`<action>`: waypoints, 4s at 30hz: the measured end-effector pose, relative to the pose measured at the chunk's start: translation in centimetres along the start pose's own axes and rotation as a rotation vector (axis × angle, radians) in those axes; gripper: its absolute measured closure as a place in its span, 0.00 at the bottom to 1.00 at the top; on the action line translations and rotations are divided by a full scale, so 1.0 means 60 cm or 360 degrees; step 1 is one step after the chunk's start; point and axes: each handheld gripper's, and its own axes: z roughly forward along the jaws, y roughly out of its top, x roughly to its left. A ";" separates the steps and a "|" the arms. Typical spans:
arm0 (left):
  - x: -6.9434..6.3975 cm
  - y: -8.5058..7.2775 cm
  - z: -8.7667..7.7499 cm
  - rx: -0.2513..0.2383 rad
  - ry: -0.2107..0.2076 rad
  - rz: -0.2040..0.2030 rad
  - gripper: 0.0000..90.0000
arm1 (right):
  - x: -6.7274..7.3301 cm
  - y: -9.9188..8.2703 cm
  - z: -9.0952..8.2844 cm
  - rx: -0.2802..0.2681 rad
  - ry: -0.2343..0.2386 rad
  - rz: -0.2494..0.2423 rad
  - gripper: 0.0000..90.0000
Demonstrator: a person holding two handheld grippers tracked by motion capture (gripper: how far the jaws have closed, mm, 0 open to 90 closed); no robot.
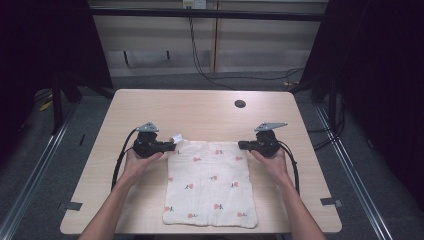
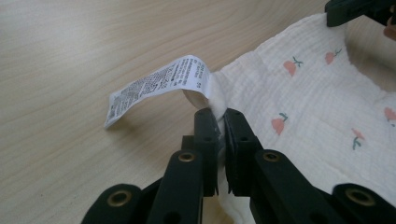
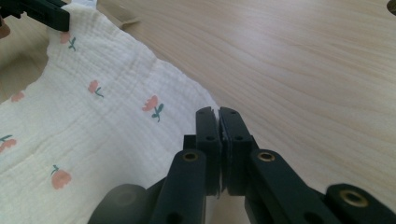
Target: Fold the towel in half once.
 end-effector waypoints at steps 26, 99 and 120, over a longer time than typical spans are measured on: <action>-0.015 0.024 -0.021 -0.0101 -0.0015 0.0061 0.95 | -0.005 0.021 -0.048 -0.0129 0.0012 -0.0024 0.98; -0.137 -0.072 -0.103 -0.0007 -0.0183 0.0269 0.95 | 0.103 -0.065 -0.141 -0.0021 0.0212 -0.0157 0.97; -0.160 -0.121 -0.076 0.0189 -0.0256 0.0353 0.93 | 0.129 -0.126 -0.121 0.0227 0.0296 -0.0206 0.91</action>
